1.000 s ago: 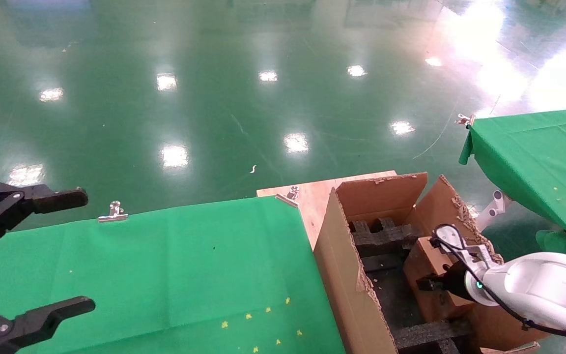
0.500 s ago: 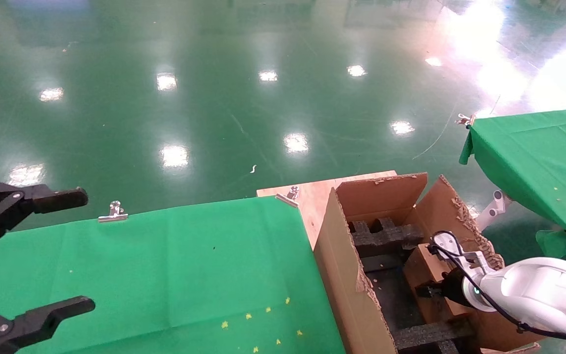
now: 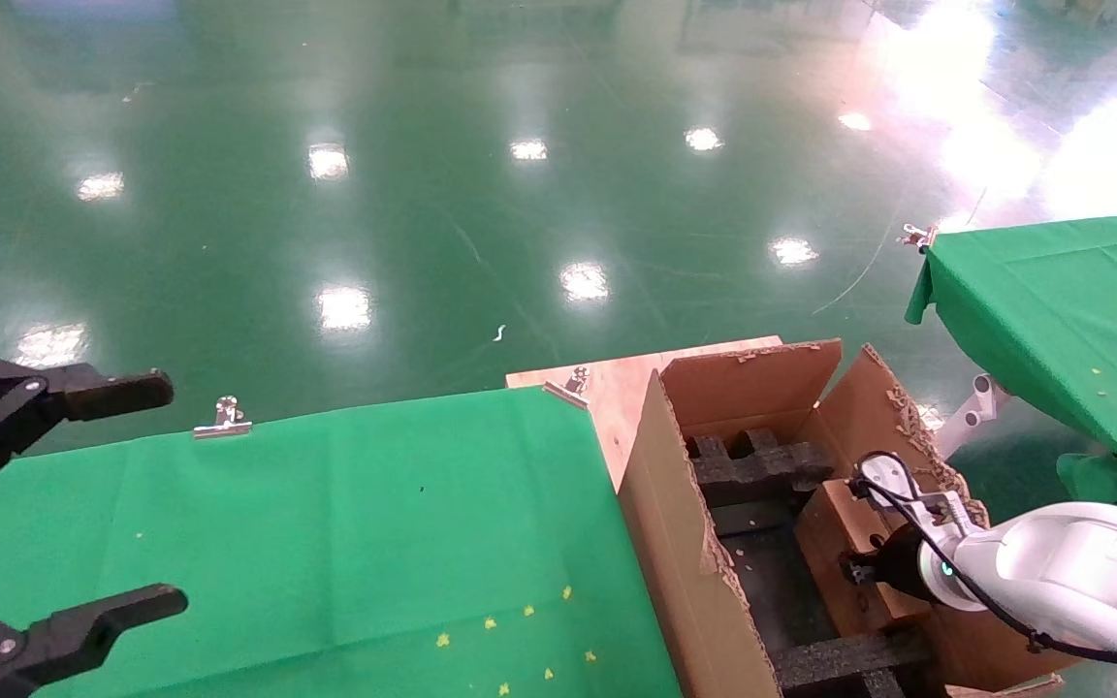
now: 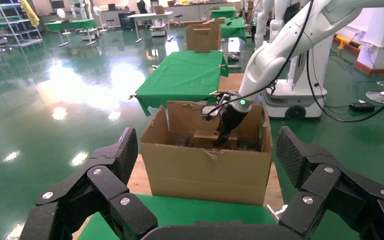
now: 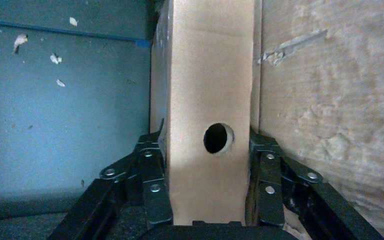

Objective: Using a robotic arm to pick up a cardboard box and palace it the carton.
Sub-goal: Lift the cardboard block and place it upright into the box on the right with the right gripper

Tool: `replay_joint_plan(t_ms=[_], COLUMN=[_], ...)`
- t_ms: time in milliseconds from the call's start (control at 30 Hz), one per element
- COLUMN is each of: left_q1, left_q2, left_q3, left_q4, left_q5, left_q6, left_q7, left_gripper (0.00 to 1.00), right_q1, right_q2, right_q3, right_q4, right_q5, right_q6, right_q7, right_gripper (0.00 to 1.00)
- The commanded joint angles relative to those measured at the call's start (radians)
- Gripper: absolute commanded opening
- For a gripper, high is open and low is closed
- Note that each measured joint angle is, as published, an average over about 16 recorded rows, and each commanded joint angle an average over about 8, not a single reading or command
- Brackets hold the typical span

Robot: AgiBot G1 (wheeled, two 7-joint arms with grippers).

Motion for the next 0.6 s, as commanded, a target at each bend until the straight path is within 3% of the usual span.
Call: replay_joint_plan(t_ms=[33, 333, 600], left_q1=[0.0, 0.0, 0.0], left_q2=[0.0, 0.0, 0.0], left_q3=[0.0, 0.0, 0.0], left_q4=[0.0, 0.0, 0.0], left_q5=[0.0, 0.0, 0.0], left_q6=[0.0, 0.0, 0.0], left_q7=[0.0, 0.0, 0.0], left_gripper=[1.0, 1.0, 1.0], right_q1=[0.004, 0.061, 0.196], right_q2=[0.003, 0.048, 0.119], right_q3=[0.001, 0.021, 0.073], right_q4=[0.003, 0.064, 0.2], right_q5=[-0.001, -0.015, -0.039], right_q6=[-0.004, -0.011, 0.025], right_q7=[0.0, -0.014, -0.09], right_gripper=[1.0, 1.0, 1.0])
